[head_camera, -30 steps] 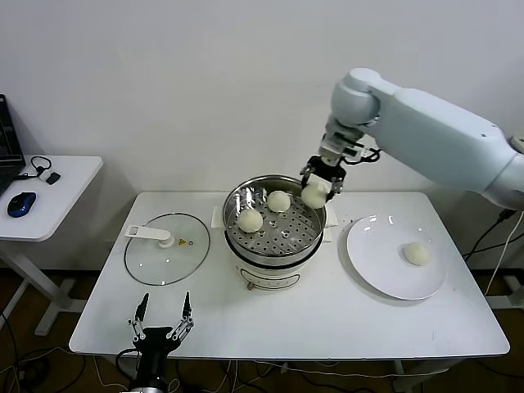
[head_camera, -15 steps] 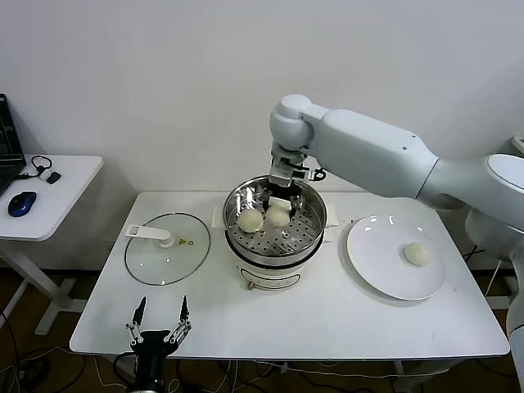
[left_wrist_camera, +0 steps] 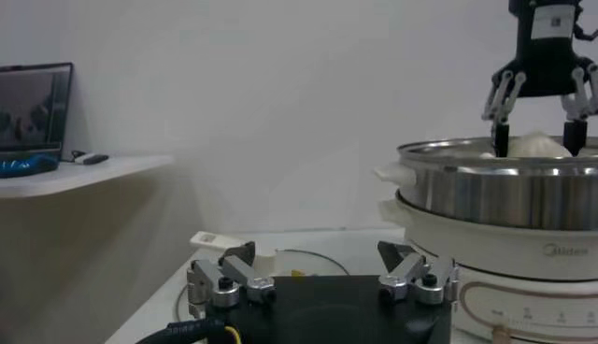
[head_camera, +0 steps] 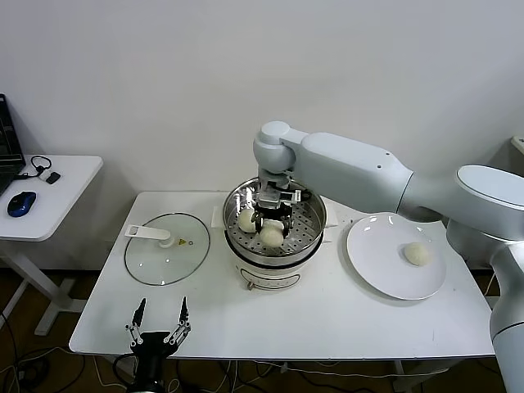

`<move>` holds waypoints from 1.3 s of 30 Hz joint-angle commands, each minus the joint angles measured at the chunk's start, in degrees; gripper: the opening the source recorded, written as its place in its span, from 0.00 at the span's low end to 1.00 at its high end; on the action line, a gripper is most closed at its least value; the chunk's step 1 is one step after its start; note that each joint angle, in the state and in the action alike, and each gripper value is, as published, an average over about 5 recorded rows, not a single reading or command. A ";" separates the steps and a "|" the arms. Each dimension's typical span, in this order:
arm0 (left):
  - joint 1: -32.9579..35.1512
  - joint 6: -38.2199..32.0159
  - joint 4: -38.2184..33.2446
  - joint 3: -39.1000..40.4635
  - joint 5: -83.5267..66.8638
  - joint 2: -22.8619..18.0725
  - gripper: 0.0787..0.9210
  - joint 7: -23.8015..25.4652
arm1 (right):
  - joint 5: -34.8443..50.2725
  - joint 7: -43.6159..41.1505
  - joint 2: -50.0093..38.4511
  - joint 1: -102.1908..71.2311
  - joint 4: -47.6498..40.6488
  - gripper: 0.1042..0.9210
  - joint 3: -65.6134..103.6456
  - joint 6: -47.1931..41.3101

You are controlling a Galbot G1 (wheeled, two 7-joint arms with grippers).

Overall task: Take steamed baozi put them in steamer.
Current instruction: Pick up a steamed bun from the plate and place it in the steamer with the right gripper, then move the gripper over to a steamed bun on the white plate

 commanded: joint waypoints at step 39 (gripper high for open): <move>-0.15 0.10 0.16 0.52 0.10 -0.12 0.88 -0.03 | 8.74 -0.16 -5.13 5.24 -4.17 0.88 1.23 -0.18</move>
